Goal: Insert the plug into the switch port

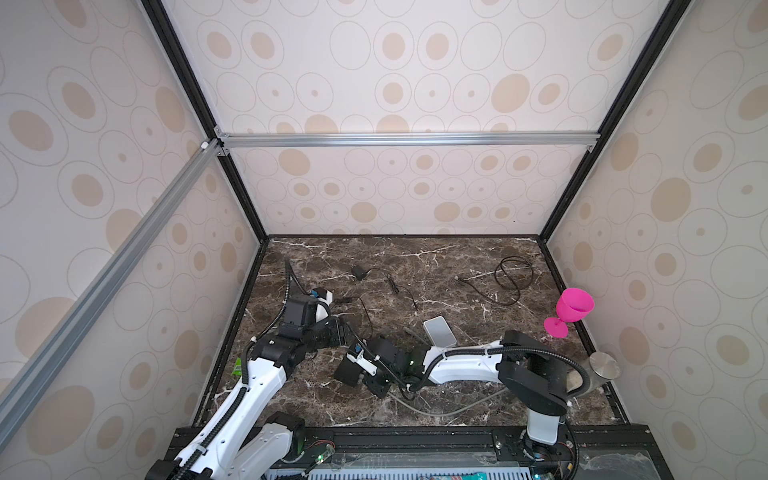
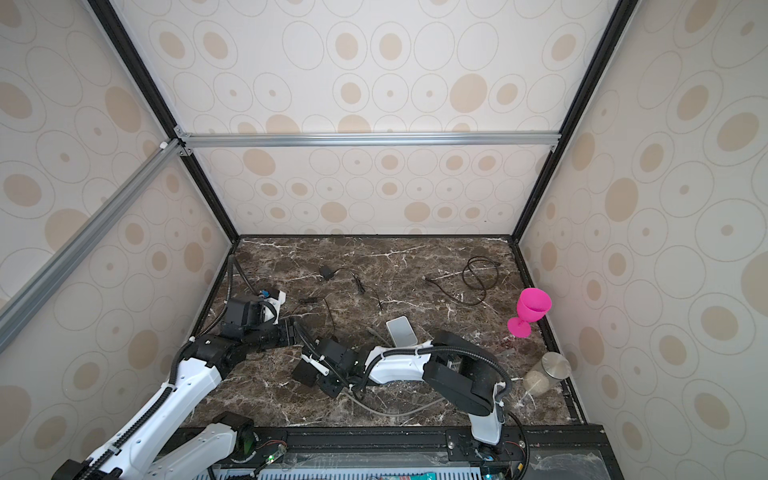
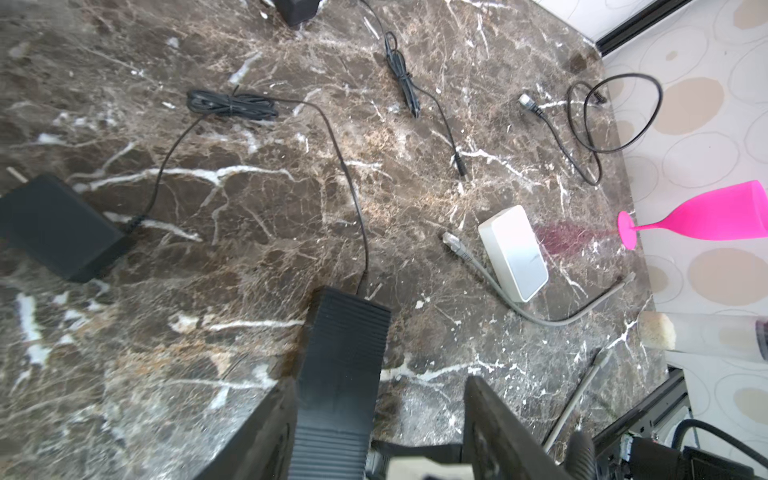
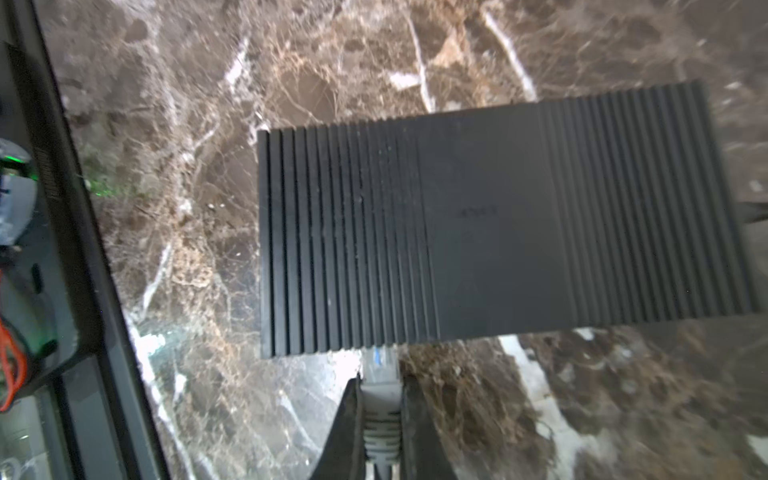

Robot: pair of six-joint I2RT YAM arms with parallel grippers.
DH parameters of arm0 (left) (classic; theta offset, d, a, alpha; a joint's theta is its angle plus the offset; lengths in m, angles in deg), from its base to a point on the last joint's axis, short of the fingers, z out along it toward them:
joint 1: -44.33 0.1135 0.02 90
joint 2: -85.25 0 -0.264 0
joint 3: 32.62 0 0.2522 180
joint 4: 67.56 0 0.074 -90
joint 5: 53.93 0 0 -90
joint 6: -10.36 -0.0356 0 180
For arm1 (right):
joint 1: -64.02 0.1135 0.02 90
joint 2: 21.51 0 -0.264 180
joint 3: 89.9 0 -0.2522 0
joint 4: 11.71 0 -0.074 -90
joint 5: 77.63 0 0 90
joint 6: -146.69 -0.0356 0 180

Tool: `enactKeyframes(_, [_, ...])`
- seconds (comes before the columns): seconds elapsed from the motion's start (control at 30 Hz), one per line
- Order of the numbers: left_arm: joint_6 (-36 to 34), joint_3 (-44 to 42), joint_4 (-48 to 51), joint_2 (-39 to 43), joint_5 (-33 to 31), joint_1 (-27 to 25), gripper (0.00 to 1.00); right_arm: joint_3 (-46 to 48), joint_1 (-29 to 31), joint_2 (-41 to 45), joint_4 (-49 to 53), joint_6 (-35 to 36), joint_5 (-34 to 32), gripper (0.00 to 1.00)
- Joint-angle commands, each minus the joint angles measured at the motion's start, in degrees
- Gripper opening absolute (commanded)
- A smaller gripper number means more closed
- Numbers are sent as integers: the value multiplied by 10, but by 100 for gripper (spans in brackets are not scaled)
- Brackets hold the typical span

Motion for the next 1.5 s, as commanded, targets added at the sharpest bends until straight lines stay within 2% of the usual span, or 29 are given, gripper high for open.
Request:
enactKeyframes(0.0, [-22, 7, 31, 14, -8, 7, 64, -30, 2, -25, 29, -15, 8, 7])
enactKeyframes(0.2, [-21, 5, 30, 34, -14, 16, 65, -46, 7, -45, 51, -30, -11, 8])
enactKeyframes(0.33, [-23, 5, 30, 32, -8, 16, 65, -63, 6, -49, 86, -46, -43, 13])
enactKeyframes(0.53, [-26, 4, 25, 38, -2, 16, 65, -94, 7, -53, 154, -62, -49, 14])
enactKeyframes(0.63, [-30, 5, 23, 34, 2, 17, 65, -122, 7, -57, 205, -62, -48, 14])
enactKeyframes(0.73, [-32, 5, 22, 32, 7, 17, 65, -155, 6, -66, 260, -47, -32, 21])
enactKeyframes(0.93, [-34, 4, 18, 32, 15, 20, 65, -184, 6, -64, 333, -12, -5, 29])
enactKeyframes(1.03, [-35, 4, 17, 30, 18, 21, 65, -179, 0, -44, 346, -5, -1, 26])
enactKeyframes(1.1, [-35, 3, 17, 31, 19, 21, 65, -155, -14, -10, 338, -5, -2, 22])
enactKeyframes(1.2, [-35, 1, 14, 29, 25, 22, 65, -107, -59, 51, 320, -10, -1, 22])
enactKeyframes(1.3, [-41, -2, 7, 11, 46, 21, 66, -69, -131, 100, 313, -20, 28, 27])
enactKeyframes(1.4, [-50, -4, -1, -11, 74, 21, 81, -43, -201, 133, 304, -10, 54, 37])
enactKeyframes(1.47, [-55, -5, -6, -19, 86, 21, 84, -53, -233, 130, 320, 17, 63, 37])
